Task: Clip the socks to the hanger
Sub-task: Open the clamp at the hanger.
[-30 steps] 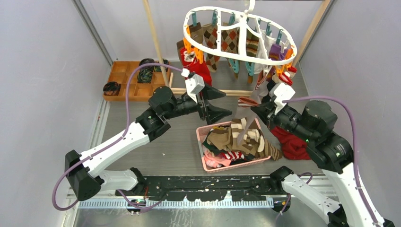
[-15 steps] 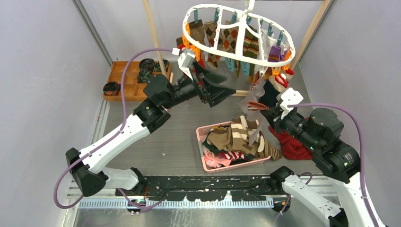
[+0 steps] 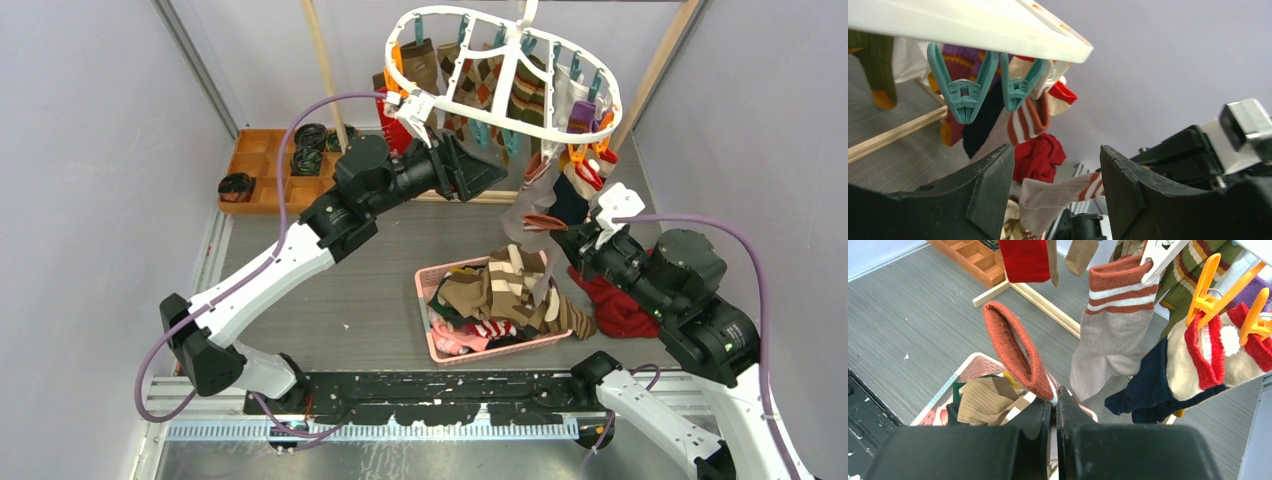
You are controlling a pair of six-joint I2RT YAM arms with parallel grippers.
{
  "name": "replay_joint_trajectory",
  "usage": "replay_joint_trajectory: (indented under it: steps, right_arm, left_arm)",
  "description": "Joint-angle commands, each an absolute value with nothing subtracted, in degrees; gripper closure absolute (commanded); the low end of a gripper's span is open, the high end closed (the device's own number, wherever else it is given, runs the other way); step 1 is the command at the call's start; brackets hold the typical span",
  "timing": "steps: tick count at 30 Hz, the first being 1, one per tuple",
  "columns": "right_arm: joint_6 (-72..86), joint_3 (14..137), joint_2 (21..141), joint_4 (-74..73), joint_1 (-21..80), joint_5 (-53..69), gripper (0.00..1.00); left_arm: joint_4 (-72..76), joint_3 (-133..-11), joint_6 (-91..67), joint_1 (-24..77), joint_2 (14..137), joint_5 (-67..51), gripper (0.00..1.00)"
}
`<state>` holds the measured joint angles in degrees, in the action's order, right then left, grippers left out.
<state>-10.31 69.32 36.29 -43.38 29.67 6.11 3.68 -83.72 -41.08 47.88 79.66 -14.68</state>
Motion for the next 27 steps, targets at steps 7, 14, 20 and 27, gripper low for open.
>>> replay_joint_trajectory:
  steps: [7,14,20,27]
  right_arm:
    - [-9.14,68.91,37.13,-38.25,29.91,6.45,0.97]
    - [-9.23,68.80,37.39,-37.55,29.97,6.43,0.97]
    - [-9.16,68.40,37.31,-36.97,29.89,6.39,0.97]
    - [-9.23,68.16,37.27,-36.63,29.95,6.20,0.97]
  left_arm:
    - [4.60,-88.53,-34.96,48.03,83.64,-12.21,0.34]
    - [6.51,-90.06,-32.59,47.99,86.41,-10.70,0.34]
    - [8.09,-90.89,-30.55,47.99,87.55,-8.39,0.34]
    - [8.78,-92.86,-29.05,47.90,88.81,-6.96,0.36]
